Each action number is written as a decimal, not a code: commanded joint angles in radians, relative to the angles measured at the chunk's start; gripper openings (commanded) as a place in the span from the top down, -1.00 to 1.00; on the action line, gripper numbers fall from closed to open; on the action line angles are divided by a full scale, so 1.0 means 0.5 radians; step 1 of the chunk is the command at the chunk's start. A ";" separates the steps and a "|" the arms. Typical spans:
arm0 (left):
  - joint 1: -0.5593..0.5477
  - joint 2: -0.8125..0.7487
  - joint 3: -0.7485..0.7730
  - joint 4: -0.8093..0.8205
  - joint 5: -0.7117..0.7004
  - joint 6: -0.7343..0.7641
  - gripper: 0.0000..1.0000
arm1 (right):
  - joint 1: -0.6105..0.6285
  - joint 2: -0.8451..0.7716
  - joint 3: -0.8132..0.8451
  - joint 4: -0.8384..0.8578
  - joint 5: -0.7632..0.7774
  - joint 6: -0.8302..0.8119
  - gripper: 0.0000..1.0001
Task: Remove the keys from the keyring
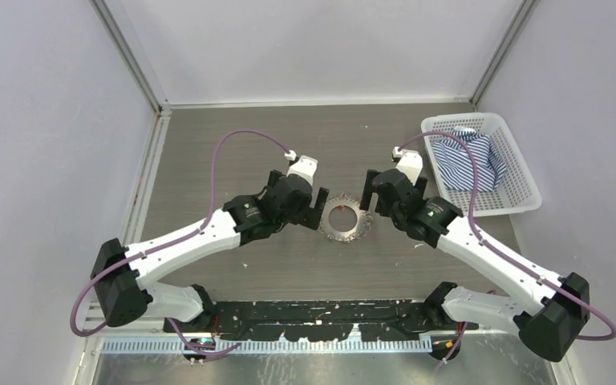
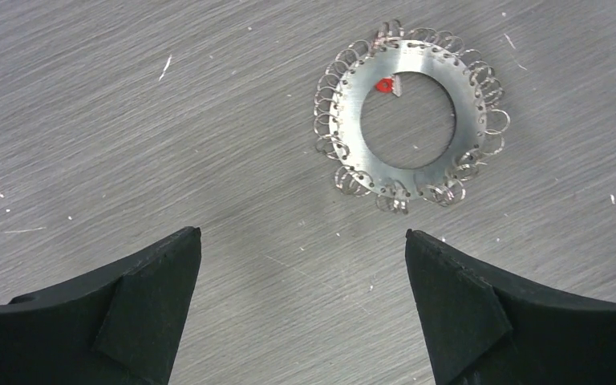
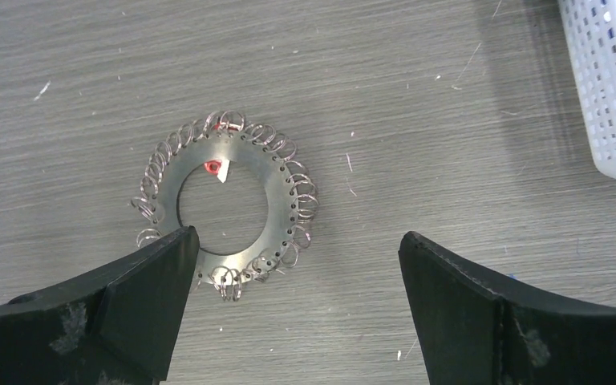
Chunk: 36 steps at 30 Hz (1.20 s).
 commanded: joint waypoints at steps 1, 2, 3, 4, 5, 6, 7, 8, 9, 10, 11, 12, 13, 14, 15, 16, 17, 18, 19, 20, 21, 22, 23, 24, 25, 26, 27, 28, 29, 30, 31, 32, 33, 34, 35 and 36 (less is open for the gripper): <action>0.181 -0.102 -0.063 0.079 0.211 0.040 -0.99 | -0.010 0.108 0.084 0.087 -0.090 0.038 -1.00; 0.238 -0.131 -0.096 0.095 0.271 0.011 -0.99 | -0.012 0.142 0.094 0.101 -0.124 0.040 -1.00; 0.303 -0.164 -0.141 0.125 0.347 -0.025 -1.00 | -0.011 0.183 0.104 0.121 -0.159 0.046 -1.00; 0.363 -0.196 -0.183 0.149 0.424 -0.055 -1.00 | -0.011 0.226 0.115 0.147 -0.197 0.051 -1.00; 0.426 -0.223 -0.223 0.176 0.494 -0.085 -1.00 | -0.013 0.269 0.128 0.170 -0.234 0.063 -1.00; 0.474 -0.245 -0.251 0.182 0.542 -0.103 -1.00 | -0.011 0.326 0.145 0.194 -0.277 0.068 -1.00; 0.511 -0.260 -0.266 0.169 0.574 -0.108 -0.99 | -0.011 0.383 0.161 0.209 -0.306 0.078 -1.00; 0.540 -0.273 -0.271 0.138 0.602 -0.106 -1.00 | -0.010 0.454 0.183 0.219 -0.339 0.084 -1.00; 0.562 -0.285 -0.281 0.104 0.616 -0.105 -1.00 | -0.009 0.524 0.204 0.233 -0.376 0.098 -1.00; 0.585 -0.299 -0.295 0.074 0.621 -0.112 -1.00 | -0.008 0.590 0.219 0.256 -0.420 0.112 -1.00; 0.607 -0.319 -0.324 0.068 0.635 -0.123 -1.00 | -0.001 0.658 0.234 0.280 -0.448 0.125 -0.99; 0.646 -0.337 -0.355 0.075 0.661 -0.133 -0.99 | 0.008 0.718 0.249 0.303 -0.457 0.139 -0.99; 0.678 -0.354 -0.388 0.085 0.702 -0.145 -1.00 | 0.017 0.780 0.265 0.322 -0.461 0.150 -0.98; 0.707 -0.370 -0.418 0.100 0.739 -0.152 -1.00 | 0.023 0.838 0.282 0.345 -0.460 0.160 -0.97; 0.729 -0.380 -0.444 0.107 0.763 -0.155 -0.99 | 0.028 0.895 0.298 0.362 -0.448 0.178 -0.96; 0.744 -0.388 -0.461 0.108 0.780 -0.158 -0.99 | 0.025 0.949 0.311 0.384 -0.431 0.199 -0.95; 0.754 -0.390 -0.470 0.106 0.800 -0.156 -0.99 | 0.025 1.020 0.325 0.412 -0.405 0.228 -0.93; 0.764 -0.390 -0.475 0.099 0.810 -0.153 -1.00 | 0.025 1.069 0.350 0.423 -0.357 0.248 -0.91; 0.769 -0.390 -0.478 0.097 0.823 -0.149 -0.99 | 0.023 1.118 0.382 0.425 -0.301 0.256 -0.88; 0.774 -0.390 -0.477 0.098 0.829 -0.143 -1.00 | 0.018 1.159 0.413 0.426 -0.231 0.256 -0.87; 0.780 -0.390 -0.478 0.097 0.832 -0.142 -1.00 | 0.010 1.197 0.438 0.445 -0.178 0.237 -0.85; 0.782 -0.387 -0.476 0.099 0.835 -0.138 -1.00 | -0.014 1.244 0.458 0.471 -0.148 0.223 -0.82; 0.786 -0.380 -0.471 0.099 0.841 -0.129 -1.00 | -0.047 1.294 0.491 0.474 -0.152 0.218 -0.79; 0.791 -0.372 -0.464 0.097 0.852 -0.123 -1.00 | -0.081 1.347 0.530 0.468 -0.171 0.216 -0.71; 0.796 -0.364 -0.454 0.091 0.858 -0.116 -1.00 | -0.109 1.388 0.565 0.468 -0.179 0.216 -0.62; 0.800 -0.353 -0.442 0.084 0.867 -0.105 -1.00 | -0.126 1.425 0.598 0.477 -0.172 0.203 -0.55; 0.801 -0.344 -0.434 0.081 0.875 -0.095 -1.00 | -0.132 1.462 0.647 0.473 -0.155 0.179 -0.49; 0.806 -0.336 -0.426 0.078 0.877 -0.091 -0.99 | -0.133 1.497 0.694 0.453 -0.131 0.157 -0.42; 0.809 -0.330 -0.421 0.078 0.877 -0.089 -1.00 | -0.137 1.534 0.744 0.421 -0.110 0.142 -0.36; 0.813 -0.325 -0.417 0.078 0.877 -0.085 -0.99 | -0.139 1.563 0.779 0.396 -0.096 0.140 -0.28; 0.816 -0.320 -0.417 0.083 0.929 -0.089 -1.00 | -0.138 1.592 0.803 0.378 -0.096 0.140 -0.19; 0.819 -0.315 -0.420 0.087 0.946 -0.090 -1.00 | -0.137 1.612 0.820 0.362 -0.102 0.149 -0.09; 0.820 -0.312 -0.420 0.091 0.955 -0.095 -1.00 | -0.138 1.626 0.824 0.352 -0.117 0.159 0.01; 0.819 -0.308 -0.420 0.097 0.965 -0.096 -1.00 | -0.136 1.634 0.824 0.342 -0.123 0.174 0.07; 0.819 -0.306 -0.422 0.096 0.973 -0.098 -0.99 | -0.138 1.641 0.820 0.333 -0.125 0.192 0.09; 0.819 -0.304 -0.424 0.096 0.984 -0.100 -1.00 | -0.137 1.643 0.812 0.331 -0.129 0.204 0.11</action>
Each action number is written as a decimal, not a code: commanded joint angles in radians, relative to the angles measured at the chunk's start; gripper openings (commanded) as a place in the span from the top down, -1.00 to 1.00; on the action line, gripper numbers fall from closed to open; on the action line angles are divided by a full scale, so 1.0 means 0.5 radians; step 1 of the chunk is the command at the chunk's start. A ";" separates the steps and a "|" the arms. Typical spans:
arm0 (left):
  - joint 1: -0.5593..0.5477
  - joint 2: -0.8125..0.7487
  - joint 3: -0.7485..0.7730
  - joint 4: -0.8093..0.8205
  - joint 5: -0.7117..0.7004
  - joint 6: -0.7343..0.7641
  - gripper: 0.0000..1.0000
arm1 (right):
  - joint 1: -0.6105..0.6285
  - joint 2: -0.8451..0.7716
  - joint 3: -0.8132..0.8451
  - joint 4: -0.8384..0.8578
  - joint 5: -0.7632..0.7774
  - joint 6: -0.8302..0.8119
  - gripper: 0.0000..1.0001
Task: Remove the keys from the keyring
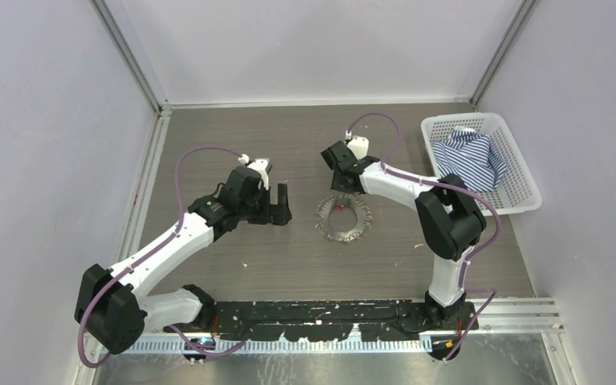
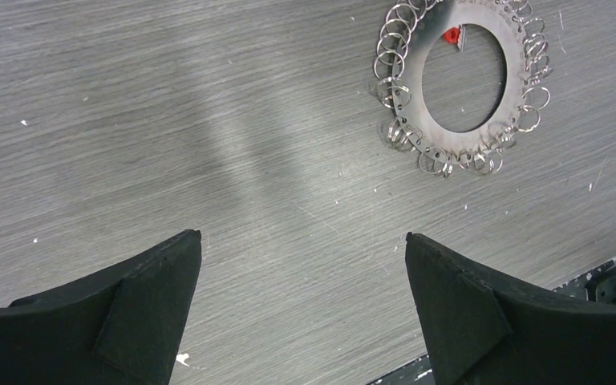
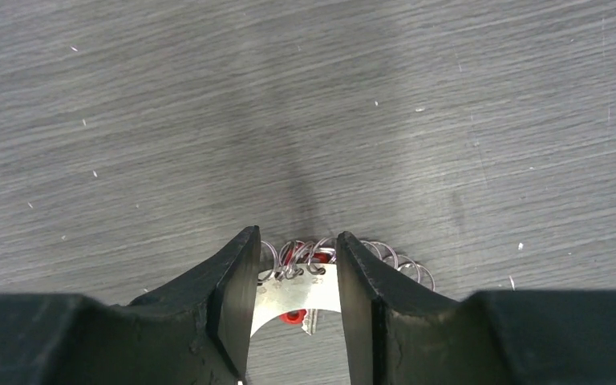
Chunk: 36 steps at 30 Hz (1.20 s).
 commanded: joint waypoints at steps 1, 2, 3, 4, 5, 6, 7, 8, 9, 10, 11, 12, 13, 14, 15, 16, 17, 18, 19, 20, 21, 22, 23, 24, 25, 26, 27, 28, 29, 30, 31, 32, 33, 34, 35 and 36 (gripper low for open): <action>0.013 0.008 0.059 0.040 0.099 0.019 -0.99 | 0.016 0.010 0.048 -0.056 0.058 0.056 0.12; 0.015 0.008 0.056 0.044 0.106 0.018 -1.00 | 0.014 0.012 0.047 -0.071 0.060 0.062 0.13; 0.014 0.008 0.055 0.043 0.109 0.017 -0.99 | 0.015 0.018 0.043 -0.078 0.060 0.068 0.13; 0.016 0.008 0.052 0.042 0.114 0.017 -1.00 | 0.014 0.027 0.044 -0.085 0.061 0.072 0.13; 0.017 0.008 0.052 0.042 0.115 0.017 -1.00 | 0.015 0.039 0.049 -0.098 0.058 0.071 0.13; 0.015 0.005 0.051 0.044 0.117 0.016 -0.99 | 0.013 0.058 0.052 -0.101 0.049 0.069 0.13; 0.017 0.006 0.049 0.046 0.117 0.017 -1.00 | 0.013 0.067 0.056 -0.106 0.037 0.066 0.15; 0.017 0.007 0.048 0.046 0.115 0.015 -1.00 | 0.018 0.080 0.063 -0.112 0.028 0.067 0.18; 0.015 0.005 0.048 0.047 0.119 0.014 -1.00 | 0.017 0.096 0.066 -0.118 0.018 0.069 0.24; 0.015 0.003 0.048 0.046 0.119 0.012 -1.00 | 0.022 0.105 0.068 -0.122 0.005 0.073 0.26; 0.015 0.000 0.047 0.047 0.118 0.009 -1.00 | 0.020 0.114 0.063 -0.123 0.003 0.078 0.26; 0.015 -0.001 0.044 0.047 0.121 0.009 -1.00 | 0.021 0.119 0.056 -0.121 0.002 0.082 0.27; 0.016 -0.004 0.039 0.049 0.120 0.006 -1.00 | 0.022 0.125 0.054 -0.117 0.007 0.082 0.31; 0.015 -0.007 0.036 0.049 0.120 0.003 -1.00 | 0.023 0.125 0.052 -0.119 0.010 0.082 0.42; 0.016 -0.007 0.036 0.045 0.117 0.001 -0.99 | 0.019 0.121 0.055 -0.127 0.016 0.084 0.56; 0.018 -0.012 0.039 0.040 0.113 -0.002 -1.00 | 0.019 0.105 0.054 -0.128 0.027 0.083 0.76; 0.015 -0.016 0.039 0.035 0.102 -0.003 -1.00 | 0.021 0.078 0.054 -0.121 0.030 0.078 0.93; 0.017 -0.023 0.039 0.031 0.081 -0.007 -1.00 | 0.021 0.045 0.055 -0.118 0.033 0.065 0.97; 0.019 -0.034 0.041 0.029 0.058 -0.015 -1.00 | 0.021 0.010 0.066 -0.114 0.027 0.044 0.98; 0.025 -0.041 0.042 0.026 0.044 -0.025 -1.00 | 0.023 -0.028 0.094 -0.124 0.026 0.022 0.98; 0.037 -0.053 0.044 0.029 0.038 -0.035 -0.99 | 0.024 -0.073 0.133 -0.145 0.035 0.001 0.98; 0.051 -0.060 0.047 0.026 0.037 -0.046 -0.99 | 0.030 -0.123 0.185 -0.157 0.047 -0.030 0.98; 0.065 -0.067 0.051 0.024 0.039 -0.052 -0.99 | 0.043 -0.189 0.220 -0.161 0.065 -0.054 0.98; 0.076 -0.075 0.051 0.022 0.042 -0.055 -1.00 | 0.052 -0.260 0.250 -0.163 0.078 -0.075 0.98; 0.091 -0.080 0.051 0.021 0.044 -0.057 -0.99 | 0.065 -0.327 0.280 -0.167 0.088 -0.088 0.98; 0.101 -0.084 0.054 0.017 0.045 -0.056 -0.99 | 0.082 -0.417 0.297 -0.171 0.103 -0.097 0.98; 0.108 -0.084 0.052 0.012 0.051 -0.058 -0.99 | 0.106 -0.487 0.299 -0.172 0.123 -0.101 0.98; 0.119 -0.083 0.051 0.011 0.055 -0.059 -0.99 | 0.137 -0.551 0.279 -0.171 0.144 -0.104 0.98; 0.126 -0.081 0.051 0.013 0.064 -0.061 -0.99 | 0.183 -0.617 0.247 -0.169 0.172 -0.100 0.98; 0.132 -0.077 0.050 0.015 0.070 -0.062 -1.00 | 0.264 -0.683 0.187 -0.160 0.218 -0.089 0.98; 0.134 -0.075 0.049 0.018 0.082 -0.067 -0.99 | 0.330 -0.761 0.100 -0.137 0.270 -0.069 0.98; 0.134 -0.071 0.044 0.025 0.090 -0.069 -0.99 | 0.402 -0.837 -0.001 -0.114 0.307 -0.021 0.98; 0.137 -0.069 0.040 0.032 0.096 -0.074 -0.99 | 0.467 -0.914 -0.143 -0.069 0.315 0.031 0.98; 0.138 -0.064 0.035 0.039 0.116 -0.074 -1.00 | 0.528 -0.994 -0.313 -0.007 0.293 0.117 0.92; 0.138 -0.056 0.028 0.048 0.141 -0.077 -1.00 | 0.576 -1.059 -0.505 0.080 0.220 0.184 0.62; 0.138 -0.047 0.018 0.061 0.170 -0.076 -0.99 | 0.599 -1.111 -0.709 0.181 0.125 0.266 0.28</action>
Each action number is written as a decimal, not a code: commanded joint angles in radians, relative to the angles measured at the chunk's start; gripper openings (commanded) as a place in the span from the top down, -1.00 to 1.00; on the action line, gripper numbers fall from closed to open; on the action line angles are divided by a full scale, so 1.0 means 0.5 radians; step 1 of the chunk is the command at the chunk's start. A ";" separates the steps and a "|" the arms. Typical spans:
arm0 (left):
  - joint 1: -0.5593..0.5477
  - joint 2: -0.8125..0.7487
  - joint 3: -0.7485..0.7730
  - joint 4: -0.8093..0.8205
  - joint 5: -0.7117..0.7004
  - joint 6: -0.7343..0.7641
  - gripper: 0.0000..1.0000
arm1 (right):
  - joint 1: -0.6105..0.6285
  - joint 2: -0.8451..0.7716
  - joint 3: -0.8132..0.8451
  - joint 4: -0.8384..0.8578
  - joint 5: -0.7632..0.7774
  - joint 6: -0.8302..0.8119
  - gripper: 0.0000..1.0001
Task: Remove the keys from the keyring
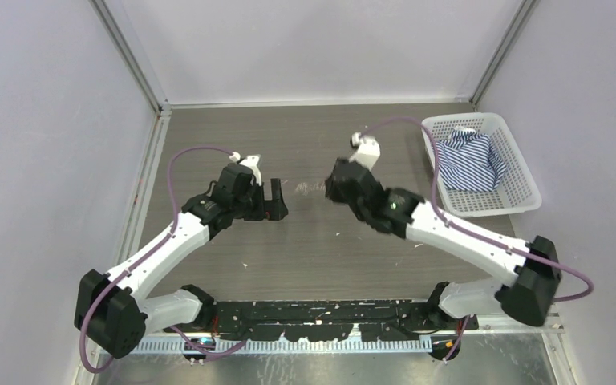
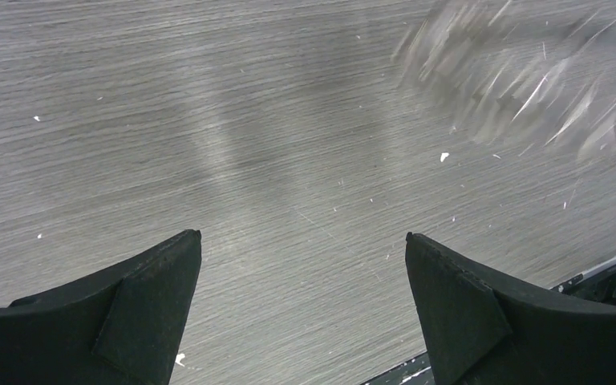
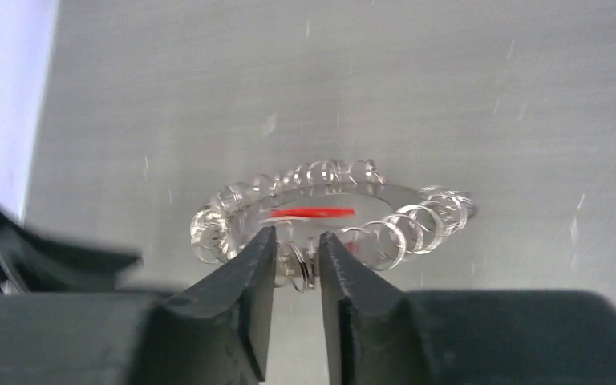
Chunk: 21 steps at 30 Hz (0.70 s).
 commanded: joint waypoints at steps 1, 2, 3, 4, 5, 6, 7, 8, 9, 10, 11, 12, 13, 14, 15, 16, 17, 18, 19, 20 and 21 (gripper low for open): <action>0.012 -0.002 0.012 0.068 0.117 -0.023 -0.99 | 0.159 -0.178 -0.748 0.237 -0.150 0.360 -0.02; 0.012 0.009 0.000 0.079 0.135 -0.036 -1.00 | 0.164 -0.208 -0.913 0.288 -0.217 0.424 -0.26; 0.012 0.023 -0.009 0.092 0.154 -0.044 -1.00 | 0.164 -0.246 -1.048 0.338 -0.253 0.465 -0.42; 0.012 0.032 -0.024 0.110 0.172 -0.051 -1.00 | 0.162 -0.290 -1.149 0.351 -0.260 0.513 -0.51; 0.012 0.039 -0.035 0.129 0.190 -0.059 -1.00 | 0.164 -0.347 -1.217 0.368 -0.267 0.518 -0.57; 0.012 0.048 -0.046 0.146 0.209 -0.067 -1.00 | 0.164 -0.412 -1.253 0.363 -0.270 0.495 -0.61; 0.012 0.056 -0.053 0.158 0.214 -0.080 -1.00 | 0.164 -0.437 -1.248 0.331 -0.258 0.467 -0.62; 0.012 0.064 -0.059 0.167 0.222 -0.089 -0.99 | 0.162 -0.453 -1.233 0.305 -0.251 0.435 -0.62; 0.012 0.072 -0.065 0.178 0.232 -0.095 -1.00 | 0.164 -0.452 -1.215 0.299 -0.263 0.391 -0.62; 0.012 0.079 -0.079 0.195 0.248 -0.103 -1.00 | 0.164 -0.435 -1.192 0.309 -0.288 0.350 -0.61; 0.012 0.087 -0.089 0.201 0.260 -0.111 -1.00 | 0.164 -0.401 -1.167 0.316 -0.329 0.308 -0.60; 0.012 0.090 -0.097 0.206 0.285 -0.117 -1.00 | 0.164 -0.367 -1.135 0.315 -0.385 0.264 -0.56; 0.012 0.091 -0.104 0.199 0.315 -0.122 -0.99 | 0.167 -0.328 -1.110 0.326 -0.456 0.242 -0.51; 0.012 0.084 -0.117 0.185 0.334 -0.133 -0.96 | 0.180 -0.303 -1.093 0.325 -0.526 0.242 -0.44; 0.012 0.069 -0.144 0.181 0.367 -0.133 -0.92 | 0.210 -0.293 -1.085 0.329 -0.547 0.244 -0.41; 0.007 0.037 -0.183 0.183 0.407 -0.131 -0.85 | 0.246 -0.288 -1.086 0.325 -0.550 0.245 -0.38; -0.003 -0.001 -0.223 0.170 0.414 -0.137 -0.78 | 0.286 -0.280 -1.083 0.311 -0.552 0.245 -0.38; -0.027 -0.047 -0.268 0.152 0.423 -0.137 -0.72 | 0.308 -0.252 -1.075 0.284 -0.586 0.246 -0.37; -0.065 -0.105 -0.308 0.141 0.414 -0.138 -0.69 | 0.324 -0.214 -1.069 0.264 -0.634 0.231 -0.36; -0.118 -0.159 -0.347 0.114 0.365 -0.156 -0.67 | 0.355 -0.179 -1.066 0.259 -0.661 0.202 -0.36; -0.173 -0.215 -0.380 0.090 0.310 -0.177 -0.65 | 0.394 -0.145 -1.056 0.245 -0.666 0.180 -0.37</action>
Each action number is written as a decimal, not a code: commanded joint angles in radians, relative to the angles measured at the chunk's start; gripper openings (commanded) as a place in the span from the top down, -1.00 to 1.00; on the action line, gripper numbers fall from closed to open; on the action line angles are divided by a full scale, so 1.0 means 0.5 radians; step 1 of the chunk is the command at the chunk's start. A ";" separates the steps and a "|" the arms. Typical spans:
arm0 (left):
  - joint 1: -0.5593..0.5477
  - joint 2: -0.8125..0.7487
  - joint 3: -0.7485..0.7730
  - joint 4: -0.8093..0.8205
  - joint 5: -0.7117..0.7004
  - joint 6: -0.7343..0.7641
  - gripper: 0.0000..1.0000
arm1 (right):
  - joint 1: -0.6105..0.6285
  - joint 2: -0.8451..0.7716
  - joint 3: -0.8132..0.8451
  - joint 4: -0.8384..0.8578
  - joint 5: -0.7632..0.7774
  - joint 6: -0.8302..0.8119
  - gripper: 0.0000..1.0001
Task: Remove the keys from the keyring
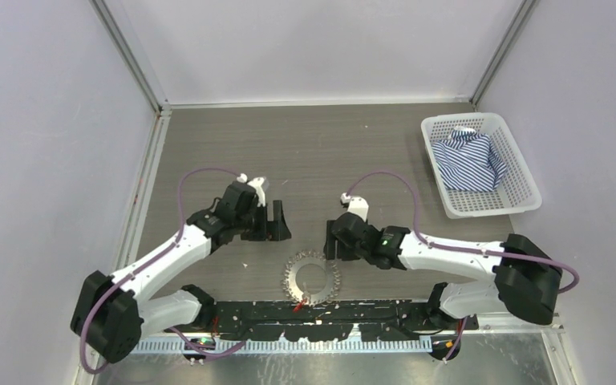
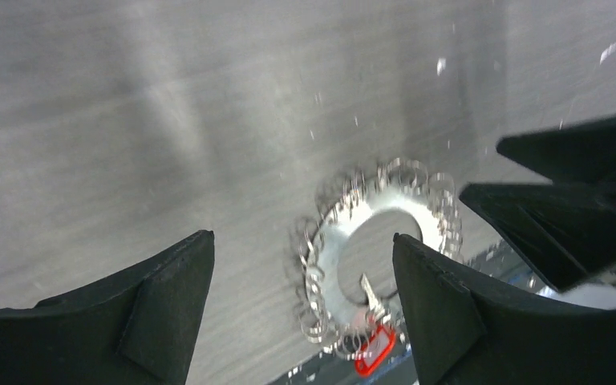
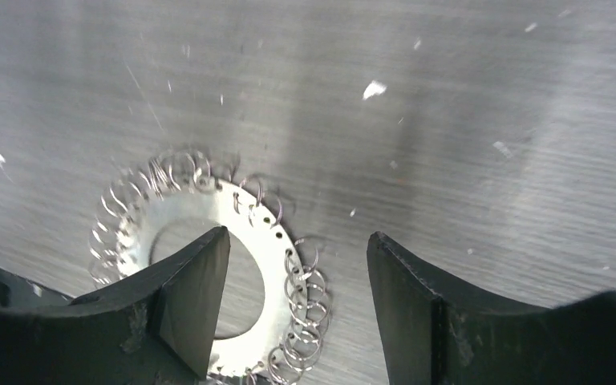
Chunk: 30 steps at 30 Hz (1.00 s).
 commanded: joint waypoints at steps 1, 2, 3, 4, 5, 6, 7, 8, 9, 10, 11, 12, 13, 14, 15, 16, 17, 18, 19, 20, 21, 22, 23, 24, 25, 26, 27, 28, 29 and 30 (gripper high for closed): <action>-0.176 -0.263 -0.129 -0.070 -0.055 -0.086 -0.63 | 0.134 0.151 0.079 -0.053 -0.135 -0.107 -0.38; -0.198 -0.290 -0.150 -0.109 -0.097 -0.115 -0.62 | 0.157 0.207 0.106 -0.089 -0.133 -0.134 -0.39; -0.204 -0.308 -0.176 -0.134 -0.129 -0.142 -0.59 | 0.182 0.266 0.129 -0.133 -0.121 -0.162 -0.41; -0.208 -0.322 -0.191 -0.147 -0.145 -0.161 -0.58 | 0.203 0.328 0.156 -0.174 -0.106 -0.188 -0.42; -0.209 -0.328 -0.206 -0.155 -0.150 -0.179 -0.56 | 0.227 0.410 0.182 -0.225 -0.089 -0.205 -0.43; -0.208 -0.329 -0.210 -0.166 -0.154 -0.190 -0.54 | 0.238 0.463 0.207 -0.265 -0.064 -0.214 -0.45; -0.209 -0.329 -0.213 -0.166 -0.144 -0.195 -0.52 | 0.240 0.506 0.226 -0.291 -0.056 -0.226 -0.46; -0.215 -0.327 -0.208 -0.165 -0.126 -0.196 -0.51 | 0.241 0.551 0.251 -0.307 -0.045 -0.233 -0.44; -0.228 -0.326 -0.198 -0.174 -0.119 -0.193 -0.50 | 0.233 0.597 0.281 -0.331 -0.007 -0.229 -0.37; -0.241 -0.326 -0.190 -0.178 -0.110 -0.189 -0.49 | 0.198 0.654 0.315 -0.355 0.027 -0.234 -0.24; -0.255 -0.330 -0.181 -0.178 -0.106 -0.178 -0.47 | 0.131 0.709 0.349 -0.359 0.025 -0.258 0.03; -0.269 -0.333 -0.174 -0.179 -0.103 -0.170 -0.46 | 0.049 0.755 0.384 -0.346 0.014 -0.267 0.22; -0.281 -0.333 -0.166 -0.179 -0.100 -0.158 -0.44 | -0.038 0.794 0.412 -0.307 0.001 -0.298 0.36; -0.287 -0.331 -0.158 -0.180 -0.090 -0.150 -0.42 | -0.127 0.826 0.442 -0.252 -0.011 -0.336 0.42; -0.295 -0.329 -0.156 -0.170 -0.080 -0.147 -0.39 | -0.202 0.868 0.491 -0.202 -0.008 -0.377 0.46; -0.302 -0.326 -0.156 -0.159 -0.067 -0.147 -0.36 | -0.277 0.916 0.552 -0.169 -0.001 -0.415 0.50; -0.306 -0.319 -0.159 -0.147 -0.055 -0.148 -0.34 | -0.336 0.967 0.633 -0.154 0.004 -0.452 0.52; -0.311 -0.310 -0.157 -0.133 -0.037 -0.148 -0.32 | -0.384 1.016 0.713 -0.158 -0.012 -0.486 0.50; -0.319 -0.301 -0.154 -0.124 -0.018 -0.148 -0.30 | -0.414 1.042 0.773 -0.150 -0.031 -0.524 0.42; -0.331 -0.292 -0.151 -0.114 -0.011 -0.145 -0.28 | -0.422 1.038 0.806 -0.126 -0.029 -0.551 0.35; -0.345 -0.283 -0.150 -0.097 -0.002 -0.142 -0.25 | -0.425 1.018 0.825 -0.106 -0.028 -0.569 0.27; -0.360 -0.269 -0.155 -0.075 0.006 -0.138 -0.24 | -0.425 0.996 0.850 -0.114 -0.041 -0.586 0.16; -0.373 -0.256 -0.158 -0.054 0.020 -0.134 -0.24 | -0.423 0.971 0.870 -0.153 -0.050 -0.601 0.06; -0.390 -0.241 -0.159 -0.030 0.042 -0.127 -0.22 | -0.424 0.942 0.874 -0.208 -0.053 -0.593 -0.03; -0.410 -0.227 -0.160 -0.003 0.050 -0.116 -0.20 | -0.422 0.878 0.855 -0.242 -0.064 -0.569 -0.08; -0.434 -0.209 -0.160 0.017 0.045 -0.109 -0.18 | -0.420 0.809 0.818 -0.263 -0.077 -0.529 -0.11; -0.474 -0.192 -0.155 0.041 0.023 -0.097 -0.17 | -0.414 0.740 0.760 -0.280 -0.091 -0.480 -0.12; -0.495 -0.171 -0.144 0.045 -0.008 -0.095 -0.17 | -0.407 0.663 0.708 -0.308 -0.098 -0.431 -0.12; -0.502 -0.153 -0.132 0.044 -0.028 -0.095 -0.16 | -0.388 0.590 0.661 -0.342 -0.101 -0.381 -0.14; -0.505 -0.142 -0.125 0.047 -0.053 -0.104 -0.15 | -0.362 0.525 0.619 -0.385 -0.097 -0.336 -0.16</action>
